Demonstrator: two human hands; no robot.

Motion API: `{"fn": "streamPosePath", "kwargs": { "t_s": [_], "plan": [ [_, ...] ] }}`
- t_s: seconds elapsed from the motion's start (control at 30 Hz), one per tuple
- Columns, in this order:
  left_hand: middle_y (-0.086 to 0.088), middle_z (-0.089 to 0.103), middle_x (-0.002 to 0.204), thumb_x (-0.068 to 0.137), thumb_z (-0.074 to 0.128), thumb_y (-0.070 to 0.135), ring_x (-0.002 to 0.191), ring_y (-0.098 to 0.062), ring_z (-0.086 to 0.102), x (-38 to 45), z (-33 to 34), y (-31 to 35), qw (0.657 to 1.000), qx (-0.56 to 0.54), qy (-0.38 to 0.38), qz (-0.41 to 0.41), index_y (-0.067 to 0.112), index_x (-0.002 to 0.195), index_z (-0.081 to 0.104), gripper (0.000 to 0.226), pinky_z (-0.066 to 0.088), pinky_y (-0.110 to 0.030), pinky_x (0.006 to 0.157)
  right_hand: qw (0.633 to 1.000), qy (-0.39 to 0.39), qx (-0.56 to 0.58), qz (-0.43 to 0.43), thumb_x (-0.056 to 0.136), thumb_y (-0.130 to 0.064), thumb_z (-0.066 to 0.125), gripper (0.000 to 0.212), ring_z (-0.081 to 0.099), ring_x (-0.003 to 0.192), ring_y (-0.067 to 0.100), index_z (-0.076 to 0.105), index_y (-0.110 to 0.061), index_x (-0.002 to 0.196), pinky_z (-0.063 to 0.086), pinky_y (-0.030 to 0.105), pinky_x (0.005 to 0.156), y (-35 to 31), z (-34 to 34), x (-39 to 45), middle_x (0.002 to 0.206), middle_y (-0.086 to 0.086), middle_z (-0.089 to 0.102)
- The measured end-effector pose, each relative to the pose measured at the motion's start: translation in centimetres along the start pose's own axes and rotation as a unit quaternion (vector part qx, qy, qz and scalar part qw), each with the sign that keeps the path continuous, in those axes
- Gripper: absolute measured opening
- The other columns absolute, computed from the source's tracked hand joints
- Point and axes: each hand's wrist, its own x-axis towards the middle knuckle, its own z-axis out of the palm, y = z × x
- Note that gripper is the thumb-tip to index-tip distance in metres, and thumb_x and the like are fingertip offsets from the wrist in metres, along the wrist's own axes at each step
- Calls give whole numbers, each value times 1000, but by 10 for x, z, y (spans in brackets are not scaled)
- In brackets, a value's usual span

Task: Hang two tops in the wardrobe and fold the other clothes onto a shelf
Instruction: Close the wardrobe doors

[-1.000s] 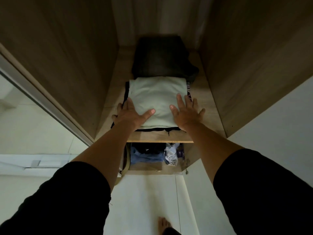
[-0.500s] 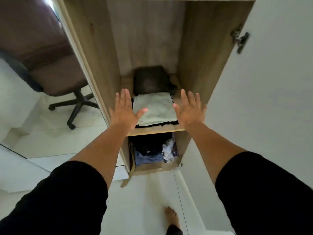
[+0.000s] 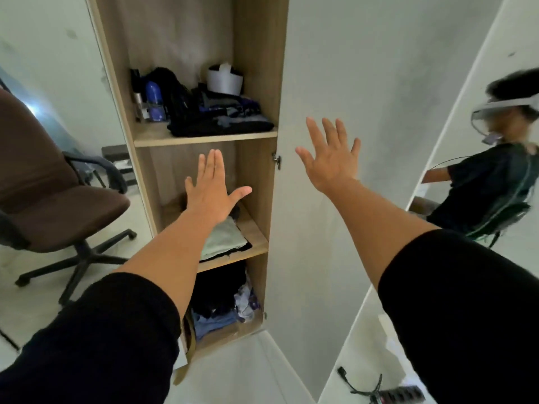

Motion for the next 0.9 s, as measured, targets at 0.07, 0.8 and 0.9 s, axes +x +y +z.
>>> {"fn": "streamPosePath", "kwargs": {
  "t_s": [0.07,0.8,0.9],
  "plan": [
    [0,-17,158,85,37,68,146,-18,-16,4,-10,34,999,-10,13,32,14,149,-17,99,9,-56,115,999,46,-27,5,99,-51,16,57,-10,147,22,-5,-35,150,0,53,116,21,-40,5,161,0,-2],
    [-7,-30,154,74,67,57,143,-26,-24,28,48,314,972,-161,25,171,20,142,-34,127,2,-57,115,978,163,-128,16,93,-62,26,76,-13,147,21,-11,-28,150,1,53,116,209,-130,43,160,-10,-8],
    [-8,-29,154,76,68,49,144,-26,-22,27,50,320,971,-169,36,165,18,142,-32,124,4,-58,115,981,158,-113,13,92,-63,25,75,-12,147,21,-10,-29,150,2,53,116,216,-127,47,160,-11,-7]
  ]
}}
